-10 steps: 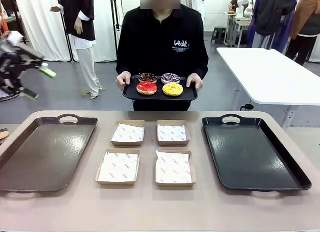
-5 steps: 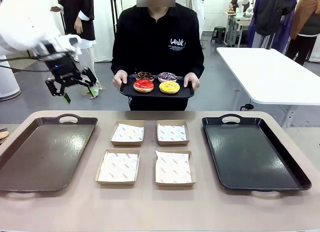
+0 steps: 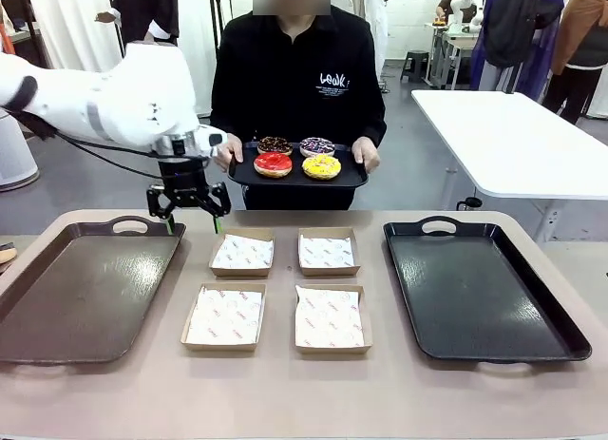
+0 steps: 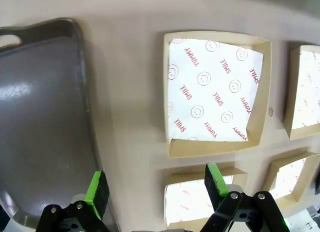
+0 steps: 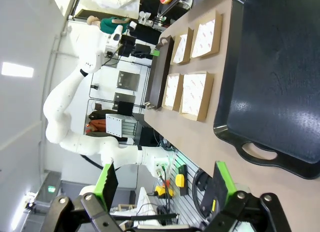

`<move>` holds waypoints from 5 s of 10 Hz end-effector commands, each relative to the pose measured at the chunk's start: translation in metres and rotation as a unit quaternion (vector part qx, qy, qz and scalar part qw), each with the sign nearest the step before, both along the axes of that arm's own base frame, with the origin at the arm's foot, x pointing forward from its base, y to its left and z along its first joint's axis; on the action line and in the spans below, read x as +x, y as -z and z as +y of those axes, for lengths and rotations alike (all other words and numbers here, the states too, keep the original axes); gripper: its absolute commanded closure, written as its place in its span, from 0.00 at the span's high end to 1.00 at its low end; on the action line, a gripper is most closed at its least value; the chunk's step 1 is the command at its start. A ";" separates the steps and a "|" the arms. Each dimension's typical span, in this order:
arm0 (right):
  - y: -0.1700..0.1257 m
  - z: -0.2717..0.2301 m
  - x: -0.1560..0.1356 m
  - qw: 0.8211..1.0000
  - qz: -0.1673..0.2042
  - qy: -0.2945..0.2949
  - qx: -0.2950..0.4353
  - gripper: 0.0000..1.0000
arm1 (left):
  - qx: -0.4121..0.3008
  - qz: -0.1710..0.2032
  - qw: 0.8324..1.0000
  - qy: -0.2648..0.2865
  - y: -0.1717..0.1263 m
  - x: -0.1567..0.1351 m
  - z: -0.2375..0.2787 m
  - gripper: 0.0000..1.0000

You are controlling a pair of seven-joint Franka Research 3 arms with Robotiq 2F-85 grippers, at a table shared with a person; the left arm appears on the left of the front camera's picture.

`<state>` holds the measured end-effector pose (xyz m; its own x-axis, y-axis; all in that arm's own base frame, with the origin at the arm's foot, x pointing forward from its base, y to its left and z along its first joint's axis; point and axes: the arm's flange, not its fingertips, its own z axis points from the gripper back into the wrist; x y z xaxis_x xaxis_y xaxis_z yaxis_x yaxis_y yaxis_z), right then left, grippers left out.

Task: Individually package the donuts and arrange them on the tray.
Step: Pick up one Paper togo box.

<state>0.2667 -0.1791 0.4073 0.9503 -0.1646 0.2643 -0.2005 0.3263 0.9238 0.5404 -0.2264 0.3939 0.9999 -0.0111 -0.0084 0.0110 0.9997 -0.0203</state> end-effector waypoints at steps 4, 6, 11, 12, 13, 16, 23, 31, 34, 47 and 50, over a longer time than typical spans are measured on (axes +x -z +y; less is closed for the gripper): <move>-0.001 -0.001 0.000 1.000 -0.002 0.002 0.006 1.00 | -0.001 0.005 1.000 0.014 0.023 0.011 -0.009 1.00; -0.001 -0.001 0.000 1.000 -0.002 0.002 0.006 1.00 | -0.001 0.005 1.000 0.014 0.023 0.011 -0.009 1.00; -0.001 -0.001 0.000 1.000 -0.002 0.002 0.006 1.00 | -0.001 0.005 1.000 0.014 0.023 0.011 -0.009 1.00; -0.001 -0.001 0.000 1.000 -0.002 0.002 0.006 1.00 | -0.001 0.005 1.000 0.014 0.023 0.011 -0.009 1.00; -0.001 -0.001 0.000 1.000 -0.002 0.002 0.006 1.00 | -0.003 0.004 1.000 0.023 0.026 0.015 -0.009 1.00; -0.001 -0.001 0.000 1.000 -0.002 0.002 0.006 1.00 | 0.007 -0.053 0.998 0.043 0.037 0.030 -0.014 1.00; -0.001 -0.001 0.000 1.000 -0.002 0.002 0.006 1.00 | 0.001 -0.072 0.997 0.038 0.072 0.059 -0.020 0.58; -0.001 -0.001 0.000 1.000 -0.002 0.002 0.006 1.00 | 0.002 -0.065 0.998 0.021 0.068 0.056 -0.016 0.00; -0.001 -0.001 0.000 1.000 -0.002 0.002 0.006 1.00 | -0.001 -0.064 0.998 0.010 0.058 0.052 -0.013 0.00; -0.001 -0.001 0.000 1.000 -0.002 0.002 0.006 1.00 | 0.024 -0.036 0.999 -0.015 -0.129 0.036 0.003 0.00; -0.001 -0.001 0.000 1.000 -0.002 0.002 0.006 1.00 | 0.011 -0.040 0.999 -0.012 -0.121 0.043 0.007 0.00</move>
<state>0.2660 -0.1802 0.4071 0.9498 -0.1686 0.2634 -0.1979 0.3279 0.9237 0.5765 -0.2201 0.5144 0.9982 0.0046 0.0591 -0.0050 1.0000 0.0071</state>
